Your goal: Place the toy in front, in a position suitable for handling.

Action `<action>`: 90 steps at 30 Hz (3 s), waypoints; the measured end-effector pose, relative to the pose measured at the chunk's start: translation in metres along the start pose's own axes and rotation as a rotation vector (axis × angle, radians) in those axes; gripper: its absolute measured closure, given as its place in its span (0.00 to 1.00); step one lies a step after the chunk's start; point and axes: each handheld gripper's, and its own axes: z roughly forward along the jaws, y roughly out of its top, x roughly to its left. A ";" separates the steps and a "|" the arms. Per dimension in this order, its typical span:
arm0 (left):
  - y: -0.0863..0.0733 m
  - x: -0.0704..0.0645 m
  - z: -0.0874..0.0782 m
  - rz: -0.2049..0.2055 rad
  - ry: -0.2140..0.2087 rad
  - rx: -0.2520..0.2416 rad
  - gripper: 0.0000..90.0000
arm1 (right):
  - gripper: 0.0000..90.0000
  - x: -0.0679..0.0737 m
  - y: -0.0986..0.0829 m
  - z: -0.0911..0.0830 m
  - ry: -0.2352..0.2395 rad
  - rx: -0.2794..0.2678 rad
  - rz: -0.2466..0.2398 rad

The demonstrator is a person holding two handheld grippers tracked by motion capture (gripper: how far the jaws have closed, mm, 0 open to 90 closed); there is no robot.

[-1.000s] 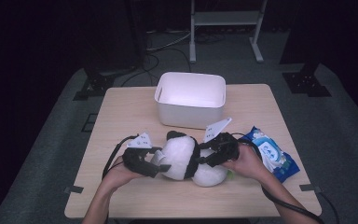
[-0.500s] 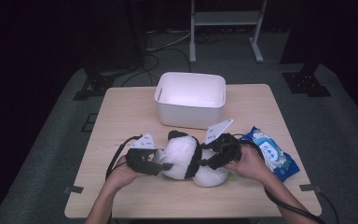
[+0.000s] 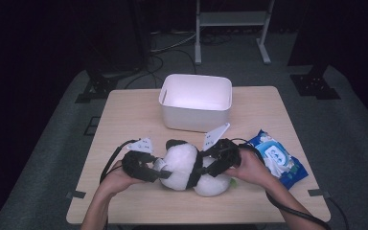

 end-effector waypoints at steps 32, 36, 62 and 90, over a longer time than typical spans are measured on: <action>0.001 0.004 0.004 -0.033 0.065 -0.025 0.45 | 0.23 0.015 -0.002 0.008 -0.055 0.017 -0.026; 0.000 0.005 0.005 -0.029 0.075 -0.015 0.44 | 0.21 0.013 0.002 0.022 -0.080 0.038 -0.046; -0.002 0.010 -0.009 -0.004 0.119 -0.057 0.30 | 0.57 -0.010 0.008 0.021 -0.022 0.026 0.002; 0.002 0.002 -0.006 0.032 0.074 -0.061 0.28 | 0.45 0.002 0.017 0.010 0.095 0.075 -0.039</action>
